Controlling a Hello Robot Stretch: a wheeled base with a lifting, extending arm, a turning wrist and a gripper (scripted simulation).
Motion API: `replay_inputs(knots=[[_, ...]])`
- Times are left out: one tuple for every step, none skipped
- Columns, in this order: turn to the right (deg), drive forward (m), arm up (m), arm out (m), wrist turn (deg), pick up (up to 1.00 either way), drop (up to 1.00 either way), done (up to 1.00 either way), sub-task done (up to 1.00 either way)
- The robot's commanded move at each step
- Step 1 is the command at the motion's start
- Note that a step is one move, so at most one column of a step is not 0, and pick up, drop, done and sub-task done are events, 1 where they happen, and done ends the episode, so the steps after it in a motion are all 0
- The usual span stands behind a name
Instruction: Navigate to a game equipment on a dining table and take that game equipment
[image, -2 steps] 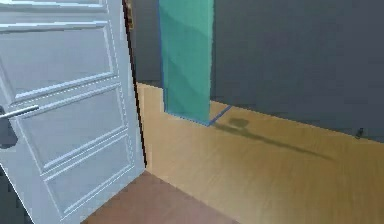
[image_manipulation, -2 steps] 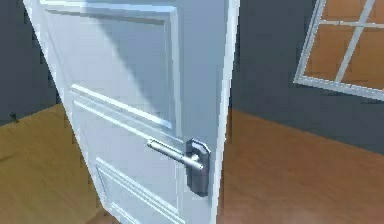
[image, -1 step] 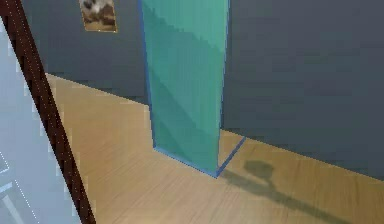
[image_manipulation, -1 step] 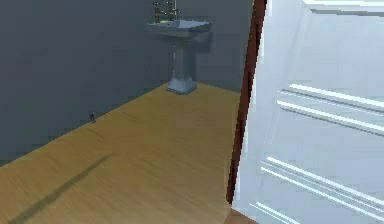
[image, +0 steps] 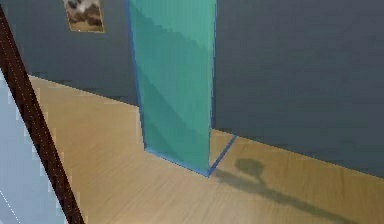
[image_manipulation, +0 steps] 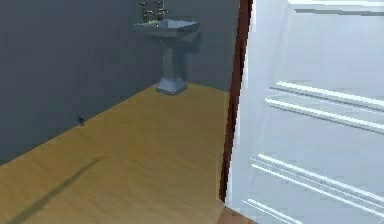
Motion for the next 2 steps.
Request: replay_inputs(knots=[[0.0,0.60,0.00,0.00,0.0,0.00,0.00,0.00,0.00],[6.0,0.00,0.00,0.00,0.0,0.00,0.00,0.00,0.00]])
